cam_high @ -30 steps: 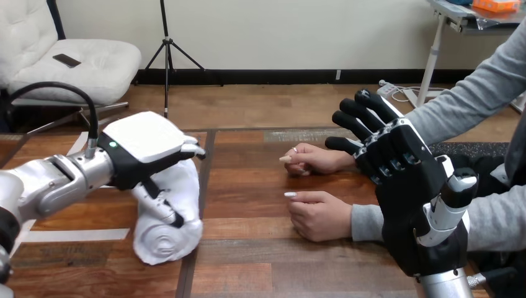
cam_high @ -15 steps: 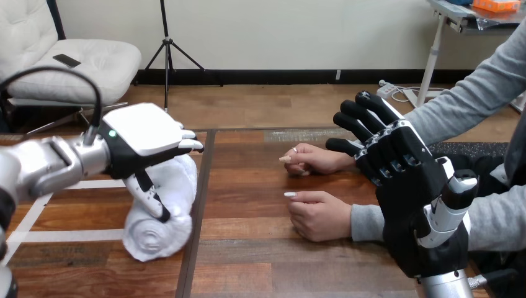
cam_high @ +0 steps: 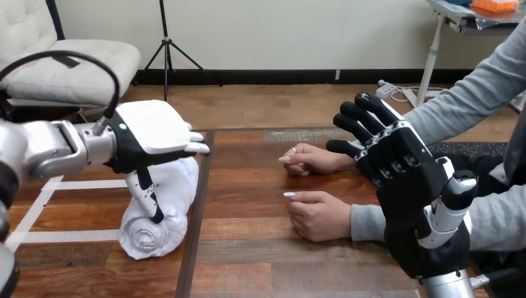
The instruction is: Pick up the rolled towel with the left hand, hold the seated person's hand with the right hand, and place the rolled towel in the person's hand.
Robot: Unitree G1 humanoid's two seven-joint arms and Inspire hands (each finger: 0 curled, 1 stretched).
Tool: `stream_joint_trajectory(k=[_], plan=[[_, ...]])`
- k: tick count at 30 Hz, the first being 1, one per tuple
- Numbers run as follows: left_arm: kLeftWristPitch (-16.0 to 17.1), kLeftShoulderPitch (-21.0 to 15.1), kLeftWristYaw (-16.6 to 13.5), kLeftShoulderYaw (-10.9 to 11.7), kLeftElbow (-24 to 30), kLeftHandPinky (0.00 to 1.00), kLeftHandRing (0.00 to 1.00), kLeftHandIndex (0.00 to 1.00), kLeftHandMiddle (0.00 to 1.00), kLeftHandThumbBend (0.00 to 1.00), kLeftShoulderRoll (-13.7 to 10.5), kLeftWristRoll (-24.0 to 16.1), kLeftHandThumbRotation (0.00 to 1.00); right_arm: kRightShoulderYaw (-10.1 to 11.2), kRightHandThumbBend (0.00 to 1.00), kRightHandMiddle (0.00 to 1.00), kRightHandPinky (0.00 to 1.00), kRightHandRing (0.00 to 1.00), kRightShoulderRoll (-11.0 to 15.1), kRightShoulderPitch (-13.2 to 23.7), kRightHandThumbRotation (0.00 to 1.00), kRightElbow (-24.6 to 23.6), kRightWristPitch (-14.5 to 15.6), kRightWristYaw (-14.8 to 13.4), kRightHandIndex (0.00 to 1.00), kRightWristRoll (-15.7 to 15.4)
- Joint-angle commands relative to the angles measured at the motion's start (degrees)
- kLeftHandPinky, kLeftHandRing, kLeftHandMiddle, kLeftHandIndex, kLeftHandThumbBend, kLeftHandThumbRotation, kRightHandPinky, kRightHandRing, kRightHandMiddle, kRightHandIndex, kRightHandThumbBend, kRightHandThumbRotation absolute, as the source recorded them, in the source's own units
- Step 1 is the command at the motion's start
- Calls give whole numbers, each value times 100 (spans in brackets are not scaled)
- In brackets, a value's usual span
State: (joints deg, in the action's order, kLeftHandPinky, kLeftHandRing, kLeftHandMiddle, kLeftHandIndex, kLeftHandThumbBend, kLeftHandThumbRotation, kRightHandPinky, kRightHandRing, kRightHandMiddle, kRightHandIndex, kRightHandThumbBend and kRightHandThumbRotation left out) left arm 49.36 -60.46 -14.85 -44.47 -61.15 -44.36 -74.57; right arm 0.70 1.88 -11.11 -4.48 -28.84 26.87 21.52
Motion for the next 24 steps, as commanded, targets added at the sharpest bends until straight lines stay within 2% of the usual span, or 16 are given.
stream_joint_trajectory(k=[1, 7, 13, 24], plan=[[125, -596, -237, -143, -90, 82, 91, 92, 93, 100, -145, -57, 62, 21, 100, 85, 74, 85, 41, 182, 100, -306, 15, -24, 84, 60], [259, -782, -355, -270, -163, 81, 91, 92, 93, 100, -147, -136, 63, 7, 100, 85, 74, 85, 72, 160, 100, -320, 24, -44, 84, 75], [406, -918, -291, -278, -196, 82, 92, 92, 93, 100, -152, -66, 64, -5, 100, 85, 76, 85, 73, 151, 100, -329, 31, -53, 84, 115], [446, -1001, -913, -453, -223, 78, 90, 90, 91, 100, -180, -290, 69, -23, 100, 84, 77, 85, 72, 156, 100, -307, 16, -70, 84, 63]])
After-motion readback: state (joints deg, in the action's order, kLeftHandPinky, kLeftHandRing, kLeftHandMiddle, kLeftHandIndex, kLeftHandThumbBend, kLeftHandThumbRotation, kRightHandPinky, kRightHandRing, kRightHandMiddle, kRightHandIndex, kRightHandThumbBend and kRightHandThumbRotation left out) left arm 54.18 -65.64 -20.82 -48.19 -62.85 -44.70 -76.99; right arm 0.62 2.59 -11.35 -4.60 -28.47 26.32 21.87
